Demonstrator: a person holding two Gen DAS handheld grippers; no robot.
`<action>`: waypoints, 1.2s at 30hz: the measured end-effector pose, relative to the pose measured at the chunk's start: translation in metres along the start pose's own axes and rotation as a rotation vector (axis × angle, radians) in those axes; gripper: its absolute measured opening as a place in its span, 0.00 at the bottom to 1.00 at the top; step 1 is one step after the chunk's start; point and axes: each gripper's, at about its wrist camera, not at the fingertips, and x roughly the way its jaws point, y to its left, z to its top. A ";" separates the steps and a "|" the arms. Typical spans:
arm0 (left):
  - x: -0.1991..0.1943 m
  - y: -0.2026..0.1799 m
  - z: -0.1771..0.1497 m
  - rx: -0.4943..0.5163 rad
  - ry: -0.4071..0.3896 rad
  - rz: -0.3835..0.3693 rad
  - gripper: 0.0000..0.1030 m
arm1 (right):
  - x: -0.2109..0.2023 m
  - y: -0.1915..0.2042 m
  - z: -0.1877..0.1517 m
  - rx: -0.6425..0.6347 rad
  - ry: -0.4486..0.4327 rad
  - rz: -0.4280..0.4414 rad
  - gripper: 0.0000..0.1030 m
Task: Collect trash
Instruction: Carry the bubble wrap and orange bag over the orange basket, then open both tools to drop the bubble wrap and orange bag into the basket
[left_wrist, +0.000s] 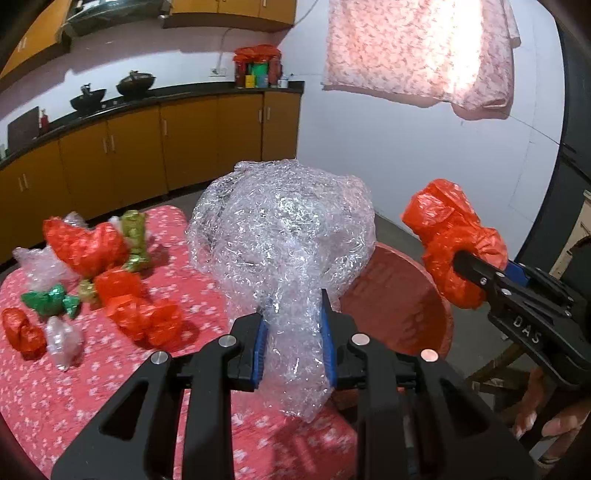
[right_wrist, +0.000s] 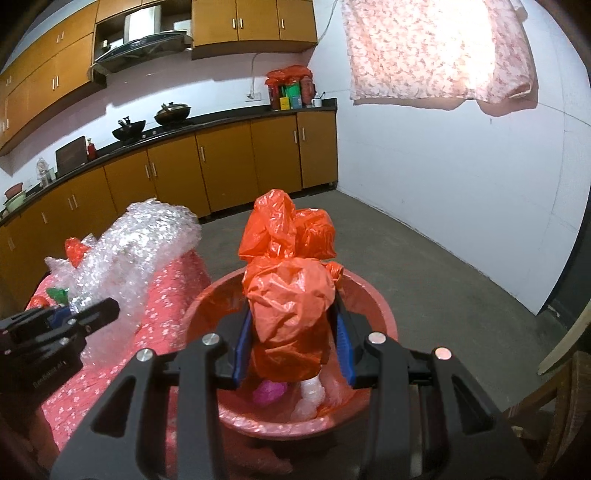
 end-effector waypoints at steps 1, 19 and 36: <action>0.003 -0.002 0.000 0.002 0.002 -0.006 0.24 | 0.001 -0.002 0.000 -0.001 -0.001 -0.003 0.37; 0.054 -0.023 0.004 0.022 0.066 -0.079 0.24 | 0.040 -0.022 0.003 0.043 0.032 0.000 0.40; 0.072 -0.024 -0.003 0.020 0.103 -0.115 0.45 | 0.042 -0.035 0.002 0.072 0.007 -0.021 0.55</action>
